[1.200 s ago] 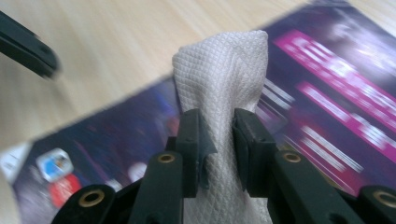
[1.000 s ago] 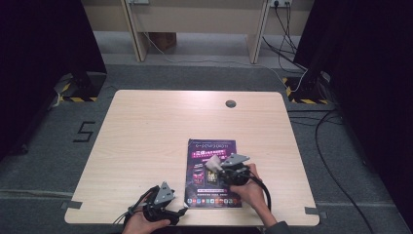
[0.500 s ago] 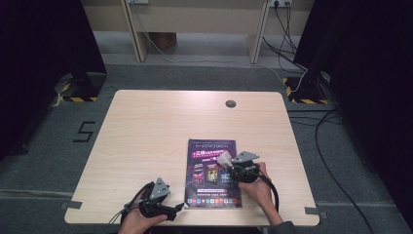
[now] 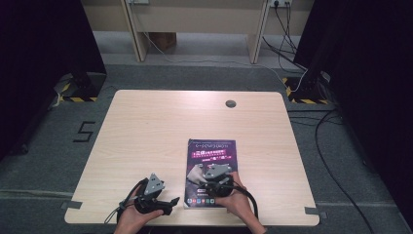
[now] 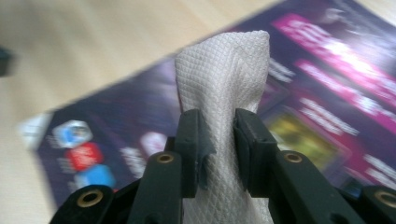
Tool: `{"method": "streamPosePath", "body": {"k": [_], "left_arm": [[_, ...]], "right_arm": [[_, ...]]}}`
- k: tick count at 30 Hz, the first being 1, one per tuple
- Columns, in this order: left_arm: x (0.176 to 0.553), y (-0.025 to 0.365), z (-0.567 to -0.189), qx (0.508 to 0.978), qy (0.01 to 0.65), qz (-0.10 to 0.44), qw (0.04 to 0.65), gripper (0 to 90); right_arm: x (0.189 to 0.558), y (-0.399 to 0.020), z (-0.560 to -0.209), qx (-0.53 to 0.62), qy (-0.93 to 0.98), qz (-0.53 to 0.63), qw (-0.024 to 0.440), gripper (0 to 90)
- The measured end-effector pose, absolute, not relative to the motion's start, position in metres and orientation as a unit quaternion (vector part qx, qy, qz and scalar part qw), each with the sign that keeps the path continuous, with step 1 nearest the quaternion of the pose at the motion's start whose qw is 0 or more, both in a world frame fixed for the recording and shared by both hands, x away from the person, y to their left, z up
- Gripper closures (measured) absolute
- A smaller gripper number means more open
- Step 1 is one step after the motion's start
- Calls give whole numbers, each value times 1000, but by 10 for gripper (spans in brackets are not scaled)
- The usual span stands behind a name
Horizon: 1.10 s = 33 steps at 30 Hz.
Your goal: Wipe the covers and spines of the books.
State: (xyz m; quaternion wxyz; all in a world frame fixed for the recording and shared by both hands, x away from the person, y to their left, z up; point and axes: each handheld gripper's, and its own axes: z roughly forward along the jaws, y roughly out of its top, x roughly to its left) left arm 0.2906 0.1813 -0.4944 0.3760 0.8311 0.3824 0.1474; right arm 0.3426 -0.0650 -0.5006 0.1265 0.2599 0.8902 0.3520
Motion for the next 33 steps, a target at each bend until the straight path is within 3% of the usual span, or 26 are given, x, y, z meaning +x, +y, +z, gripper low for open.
{"method": "streamPosePath", "body": {"k": [8,15,25,33], "left_arm": [[291,182,-494,827,388,150,379,175],[291,182,-494,827,387,149,379,175],[291,182,-495,828,386,150,377,175],[291,180,-495,829,385,149,377,175]], "right_arm": [[322,-46,-501,225,900,360,100,720],[325,-57,-500,230,900,354,103,729],[340,-144,-499,334,866,340,153,732],[347,-163,-499,359,854,335,170,734]]}}
